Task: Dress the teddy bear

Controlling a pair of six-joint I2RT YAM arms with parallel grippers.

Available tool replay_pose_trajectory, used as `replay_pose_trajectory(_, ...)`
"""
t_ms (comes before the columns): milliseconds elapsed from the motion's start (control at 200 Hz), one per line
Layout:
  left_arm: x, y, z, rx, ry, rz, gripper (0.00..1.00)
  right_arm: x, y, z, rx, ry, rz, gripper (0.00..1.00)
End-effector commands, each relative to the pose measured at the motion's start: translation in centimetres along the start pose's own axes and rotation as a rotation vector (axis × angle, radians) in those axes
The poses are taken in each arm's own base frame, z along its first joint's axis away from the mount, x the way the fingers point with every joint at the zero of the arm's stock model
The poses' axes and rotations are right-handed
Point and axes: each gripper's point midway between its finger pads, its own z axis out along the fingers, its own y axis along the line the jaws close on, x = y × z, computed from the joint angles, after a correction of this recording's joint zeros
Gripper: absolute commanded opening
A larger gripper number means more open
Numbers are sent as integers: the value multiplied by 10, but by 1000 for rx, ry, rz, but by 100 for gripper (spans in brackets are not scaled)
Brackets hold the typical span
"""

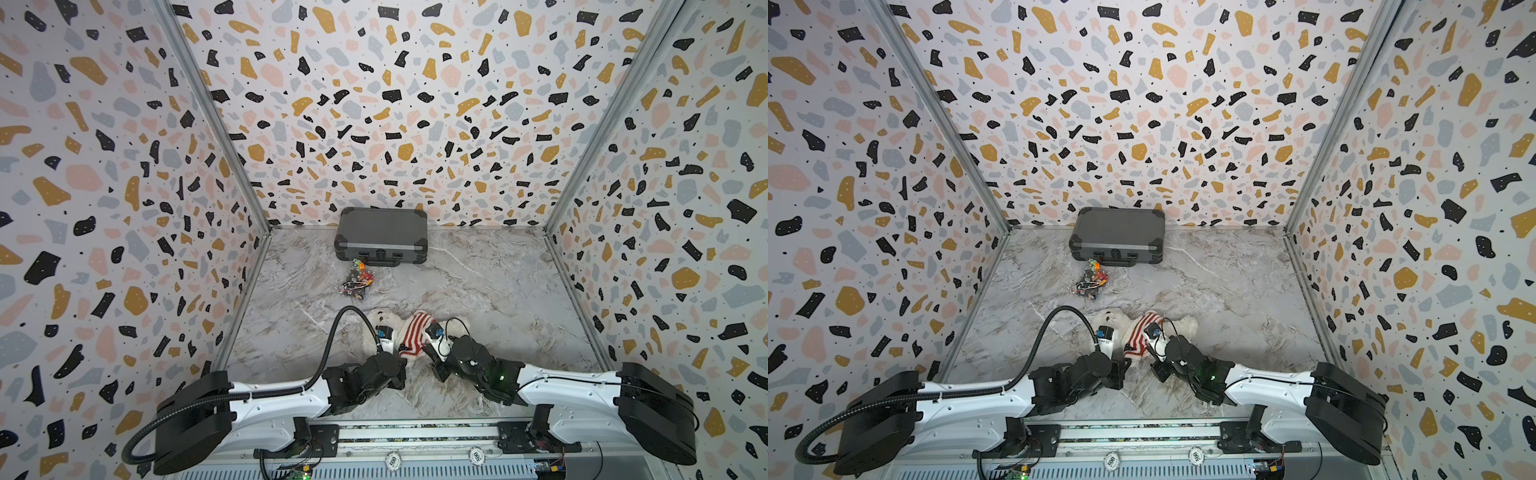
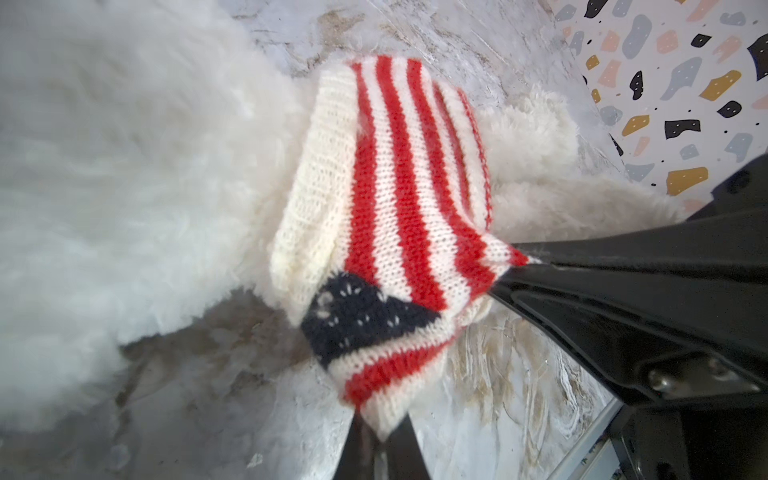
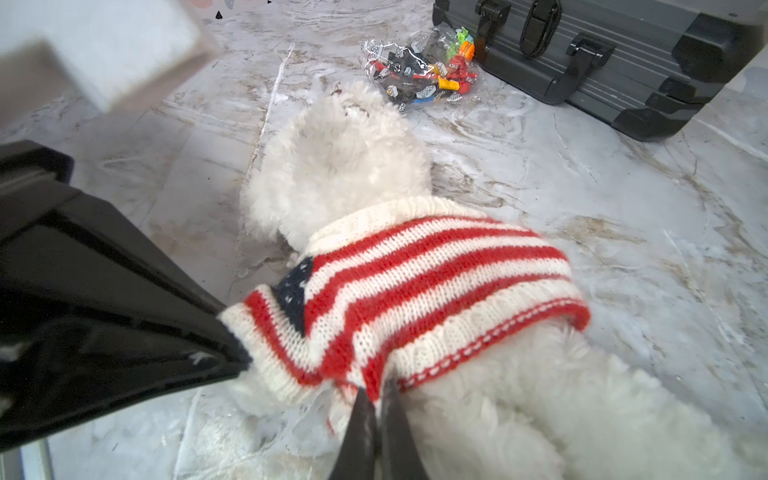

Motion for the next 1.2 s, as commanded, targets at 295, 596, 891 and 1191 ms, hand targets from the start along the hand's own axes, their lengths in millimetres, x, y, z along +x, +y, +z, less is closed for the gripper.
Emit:
replay_pose_trajectory(295, -7, 11, -13, 37, -17, 132, 0, 2, -38, -15, 85, -49, 116, 0)
replay_pose_trajectory(596, -7, 24, -8, -37, 8, 200, 28, -2, -36, -15, 61, -55, 120, 0)
replay_pose_trajectory(891, -16, -8, -9, 83, -8, 133, 49, -7, -20, -7, 18, -60, 111, 0)
replay_pose_trajectory(1191, -10, -18, -4, 134, -9, 45, 41, -6, -8, -2, -12, -59, 115, 0)
